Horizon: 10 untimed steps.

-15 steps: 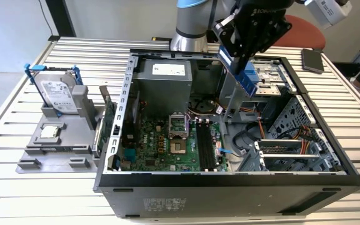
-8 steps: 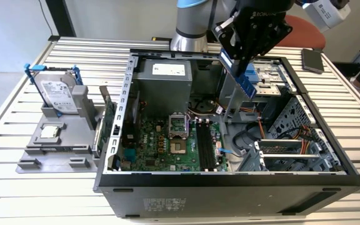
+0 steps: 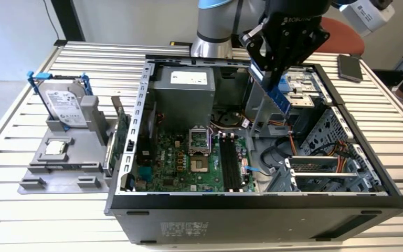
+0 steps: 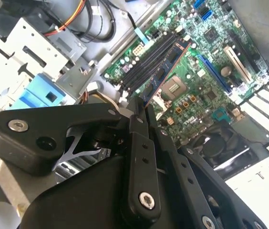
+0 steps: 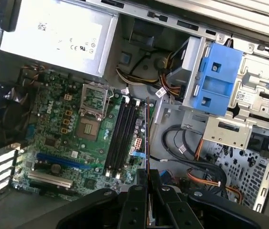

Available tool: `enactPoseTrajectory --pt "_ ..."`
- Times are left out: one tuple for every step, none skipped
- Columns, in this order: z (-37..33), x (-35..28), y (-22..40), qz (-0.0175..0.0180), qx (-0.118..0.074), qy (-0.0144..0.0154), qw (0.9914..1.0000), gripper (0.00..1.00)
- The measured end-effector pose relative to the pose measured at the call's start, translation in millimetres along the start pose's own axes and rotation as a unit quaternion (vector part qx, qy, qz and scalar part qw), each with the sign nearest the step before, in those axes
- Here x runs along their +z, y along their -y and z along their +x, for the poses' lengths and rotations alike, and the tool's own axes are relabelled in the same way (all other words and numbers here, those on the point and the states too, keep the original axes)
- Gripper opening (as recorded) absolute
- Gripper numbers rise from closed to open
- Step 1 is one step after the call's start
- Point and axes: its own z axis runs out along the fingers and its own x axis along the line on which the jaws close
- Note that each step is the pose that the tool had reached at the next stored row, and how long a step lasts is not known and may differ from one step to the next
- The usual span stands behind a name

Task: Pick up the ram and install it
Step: 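Insert the ram into the slot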

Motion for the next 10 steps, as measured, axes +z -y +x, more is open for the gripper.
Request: enactPoseTrajectory --pt "0.0 0.5 0.0 0.0023 0.0 0.0007 1.0 0.0" --pt "0.1 1.1 0.0 0.0038 0.0 0.0014 0.99999 0.0" --pt "0.2 1.6 0.0 0.0056 0.0 0.0024 0.99998 0.0" --pt "0.2 2.0 -0.1 0.0069 0.0 0.0032 0.99997 0.0" --pt "0.1 2.5 -0.1 0.0078 0.001 0.0038 0.99996 0.0" --pt "0.1 2.7 -0.1 0.008 0.001 0.0039 0.99996 0.0" --pt "0.2 2.8 0.0 0.0082 0.001 0.0039 0.99996 0.0" --pt "0.2 2.9 0.1 0.0083 0.003 0.0038 0.99995 0.0" --pt "0.3 3.1 0.2 0.0083 0.006 0.0038 0.99994 0.0" --pt "0.4 3.3 0.3 0.0083 0.009 0.0037 0.99992 0.0"
